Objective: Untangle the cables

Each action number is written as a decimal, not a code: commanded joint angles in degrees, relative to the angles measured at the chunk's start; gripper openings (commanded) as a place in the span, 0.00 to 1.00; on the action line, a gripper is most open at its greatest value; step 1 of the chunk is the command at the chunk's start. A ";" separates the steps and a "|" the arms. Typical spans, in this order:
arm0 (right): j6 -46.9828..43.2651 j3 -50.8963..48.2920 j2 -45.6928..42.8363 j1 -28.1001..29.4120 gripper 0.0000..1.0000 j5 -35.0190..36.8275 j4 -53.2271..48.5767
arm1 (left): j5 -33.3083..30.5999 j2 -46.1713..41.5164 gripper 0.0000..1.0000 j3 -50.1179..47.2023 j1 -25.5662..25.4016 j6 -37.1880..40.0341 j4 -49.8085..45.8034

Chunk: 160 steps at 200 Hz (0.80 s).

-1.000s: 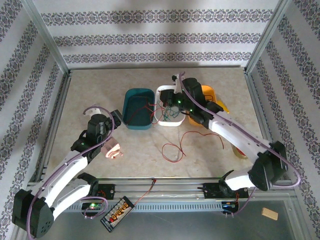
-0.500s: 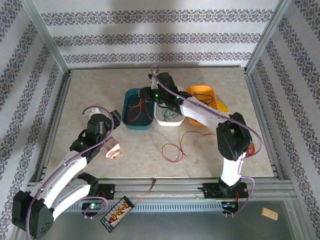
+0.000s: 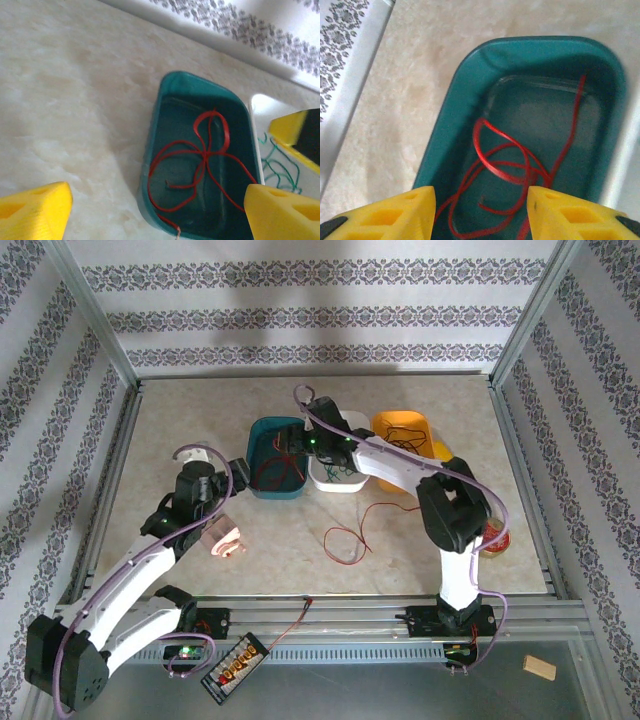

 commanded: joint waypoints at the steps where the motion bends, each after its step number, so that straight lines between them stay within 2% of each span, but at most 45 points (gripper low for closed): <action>1: -3.59 -6.27 -11.09 -0.50 0.53 7.43 -0.45 | 7.99 2.51 0.89 1.20 -2.73 4.96 4.03; 38: -4.35 -23.34 -26.67 -0.54 0.54 13.68 -2.50 | 18.15 9.79 0.90 2.50 -12.98 12.31 5.53; 71: -0.97 -36.80 -40.03 -3.19 0.55 17.25 -5.57 | 25.10 21.54 0.92 5.66 -23.75 15.92 4.29; 94: 1.46 -42.22 -46.57 -6.02 0.55 16.89 -6.26 | 24.11 30.80 0.92 8.84 -28.17 16.49 2.99; 121: 0.46 -43.40 -50.15 -7.67 0.55 17.50 -8.24 | 18.03 39.03 0.88 11.99 -31.13 16.06 2.20; 146: -0.88 -43.13 -51.82 -9.07 0.55 17.43 -9.62 | 13.33 43.74 0.74 14.48 -32.48 15.97 1.05; 155: -1.05 -43.22 -52.23 -9.51 0.55 17.33 -9.70 | 13.61 44.59 0.67 14.67 -32.86 15.99 2.51; 160: -1.04 -43.30 -52.41 -9.78 0.55 17.29 -9.74 | 13.96 44.88 0.60 14.54 -33.01 15.97 3.78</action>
